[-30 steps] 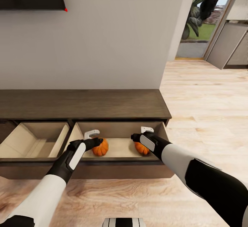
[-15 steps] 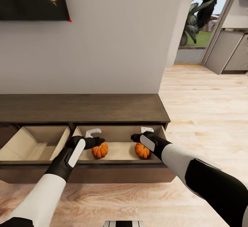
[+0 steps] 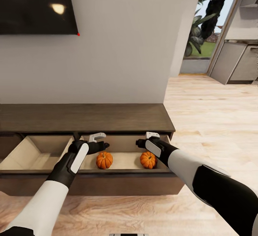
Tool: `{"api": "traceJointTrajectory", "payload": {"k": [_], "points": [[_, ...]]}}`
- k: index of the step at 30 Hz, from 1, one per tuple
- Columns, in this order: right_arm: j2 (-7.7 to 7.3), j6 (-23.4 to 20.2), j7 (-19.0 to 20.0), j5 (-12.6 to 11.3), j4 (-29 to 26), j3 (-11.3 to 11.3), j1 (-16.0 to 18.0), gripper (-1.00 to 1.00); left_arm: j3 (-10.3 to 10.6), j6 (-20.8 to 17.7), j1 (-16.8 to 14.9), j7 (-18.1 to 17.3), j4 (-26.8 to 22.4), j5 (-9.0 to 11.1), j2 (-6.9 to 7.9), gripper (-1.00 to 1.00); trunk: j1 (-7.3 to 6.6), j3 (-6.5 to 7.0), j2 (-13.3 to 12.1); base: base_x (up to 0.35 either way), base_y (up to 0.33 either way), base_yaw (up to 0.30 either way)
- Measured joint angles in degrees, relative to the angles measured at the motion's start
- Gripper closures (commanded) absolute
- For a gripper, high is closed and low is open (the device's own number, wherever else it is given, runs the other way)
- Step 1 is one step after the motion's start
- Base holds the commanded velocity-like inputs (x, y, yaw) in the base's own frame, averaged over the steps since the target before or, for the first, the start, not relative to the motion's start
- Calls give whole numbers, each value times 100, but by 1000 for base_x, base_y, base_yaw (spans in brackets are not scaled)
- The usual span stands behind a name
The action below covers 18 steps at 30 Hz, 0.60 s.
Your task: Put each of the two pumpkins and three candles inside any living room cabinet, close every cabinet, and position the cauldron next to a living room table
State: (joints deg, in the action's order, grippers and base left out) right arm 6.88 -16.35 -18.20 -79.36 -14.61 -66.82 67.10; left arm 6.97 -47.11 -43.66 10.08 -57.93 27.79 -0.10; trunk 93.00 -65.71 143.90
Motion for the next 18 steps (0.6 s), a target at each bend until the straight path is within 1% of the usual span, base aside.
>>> {"api": "traceJointTrajectory", "payload": {"k": [2, 6, 10, 13, 18], "points": [[0, -3, 0, 0, -4, 0, 0, -100, 0, 0, 0, 0, -1, 0, 0, -100, -5, 44, -3, -54, 0, 0], [0, -8, 0, 0, -6, 1, 0, -100, 0, 0, 0, 0, -4, 0, 0, -100, -13, 133, -8, -215, 0, 0], [0, -9, 2, 0, -9, 2, 0, -100, 0, 0, 0, 0, -9, 4, 3, -100, -25, 222, -13, -99, 6, 0], [-5, 1, 12, 4, -15, 9, -1, -100, 0, -1, 0, 1, -10, 9, 2, -100, -31, 288, -18, -203, 75, 0], [-6, 38, 21, 16, -15, 16, 0, -100, 0, 0, 0, 0, -10, 10, 6, -100, -47, 399, -24, -53, 21, 0]]}}
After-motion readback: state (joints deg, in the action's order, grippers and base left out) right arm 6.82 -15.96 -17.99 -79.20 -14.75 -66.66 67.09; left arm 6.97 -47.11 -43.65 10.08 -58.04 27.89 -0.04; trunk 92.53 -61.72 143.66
